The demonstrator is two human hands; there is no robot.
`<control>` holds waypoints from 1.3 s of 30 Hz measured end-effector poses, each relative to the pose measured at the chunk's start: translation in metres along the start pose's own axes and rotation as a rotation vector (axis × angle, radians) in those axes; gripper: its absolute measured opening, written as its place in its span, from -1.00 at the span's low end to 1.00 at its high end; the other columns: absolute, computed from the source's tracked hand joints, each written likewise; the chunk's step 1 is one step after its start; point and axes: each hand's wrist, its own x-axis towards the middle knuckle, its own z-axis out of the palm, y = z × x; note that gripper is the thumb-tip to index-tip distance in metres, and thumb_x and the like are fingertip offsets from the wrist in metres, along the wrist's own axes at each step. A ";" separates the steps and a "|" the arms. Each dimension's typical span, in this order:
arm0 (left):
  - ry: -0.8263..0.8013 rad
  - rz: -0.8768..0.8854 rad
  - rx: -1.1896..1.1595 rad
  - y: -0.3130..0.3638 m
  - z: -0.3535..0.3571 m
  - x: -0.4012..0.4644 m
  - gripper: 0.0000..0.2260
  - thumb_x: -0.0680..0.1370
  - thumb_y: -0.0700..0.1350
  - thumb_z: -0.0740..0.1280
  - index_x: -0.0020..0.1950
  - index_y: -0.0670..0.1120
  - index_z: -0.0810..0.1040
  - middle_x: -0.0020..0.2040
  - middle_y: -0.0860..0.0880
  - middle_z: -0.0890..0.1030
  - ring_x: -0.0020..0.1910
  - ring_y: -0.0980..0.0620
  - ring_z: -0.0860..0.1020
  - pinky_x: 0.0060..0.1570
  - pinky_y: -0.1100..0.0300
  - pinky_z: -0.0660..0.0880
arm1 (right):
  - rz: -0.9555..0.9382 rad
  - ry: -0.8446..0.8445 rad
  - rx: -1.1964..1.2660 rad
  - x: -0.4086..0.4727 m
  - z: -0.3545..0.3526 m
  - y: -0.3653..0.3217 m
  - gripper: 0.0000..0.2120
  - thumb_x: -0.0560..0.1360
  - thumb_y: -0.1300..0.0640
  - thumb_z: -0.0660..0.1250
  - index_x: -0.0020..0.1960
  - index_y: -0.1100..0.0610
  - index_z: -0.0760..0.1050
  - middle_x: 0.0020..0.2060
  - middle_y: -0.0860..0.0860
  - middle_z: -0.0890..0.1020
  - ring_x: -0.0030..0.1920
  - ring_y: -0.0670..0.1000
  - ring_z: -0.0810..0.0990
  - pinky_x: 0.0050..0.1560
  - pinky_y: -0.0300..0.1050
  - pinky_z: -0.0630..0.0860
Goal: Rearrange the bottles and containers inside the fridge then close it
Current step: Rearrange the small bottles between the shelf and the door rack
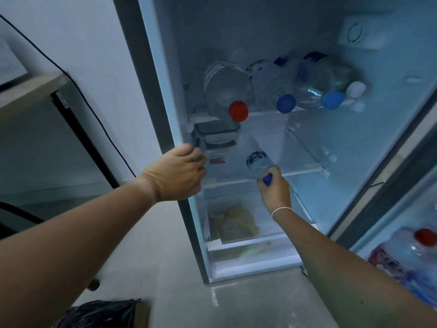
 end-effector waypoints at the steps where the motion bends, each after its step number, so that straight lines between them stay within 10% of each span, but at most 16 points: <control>1: -0.016 -0.012 -0.012 0.001 -0.006 0.001 -0.77 0.38 -0.01 0.30 -0.46 -0.05 0.51 -0.44 -0.01 0.47 -0.34 -0.02 0.45 -0.13 0.12 0.29 | 0.014 0.024 0.044 -0.005 -0.011 -0.003 -0.81 0.45 0.28 0.32 -0.14 0.09 0.32 -0.20 0.06 0.51 -0.20 0.12 0.48 -0.17 -0.17 0.36; 11: -0.216 -0.322 -0.336 0.022 -0.052 0.007 -0.70 0.53 0.01 0.08 0.06 0.00 0.57 -0.03 -0.02 0.58 0.03 -0.06 0.49 0.10 0.09 0.31 | 0.017 0.111 0.202 -0.048 -0.093 -0.047 -0.85 0.46 0.17 0.37 -0.13 0.06 0.38 -0.20 0.05 0.50 -0.20 0.08 0.45 -0.12 -0.10 0.42; 17: -0.305 -0.336 -0.506 0.059 -0.101 0.030 -0.65 0.53 -0.02 0.12 0.27 0.00 0.50 0.26 -0.08 0.52 0.28 -0.11 0.43 0.22 0.05 0.35 | -0.008 0.085 0.152 -0.083 -0.159 -0.064 -0.85 0.46 0.21 0.35 -0.15 0.03 0.40 -0.16 0.04 0.49 -0.21 0.05 0.44 -0.41 -0.43 0.33; 39: -0.083 -0.034 -0.769 0.170 -0.275 0.090 -0.68 0.53 0.00 0.18 0.26 0.06 0.51 0.24 -0.07 0.54 0.27 -0.11 0.47 0.21 0.02 0.46 | 0.077 -0.141 -0.642 -0.221 -0.376 -0.008 -0.81 0.45 0.29 0.22 0.05 0.17 0.49 0.03 0.18 0.60 -0.13 0.10 0.43 -0.14 -0.14 0.32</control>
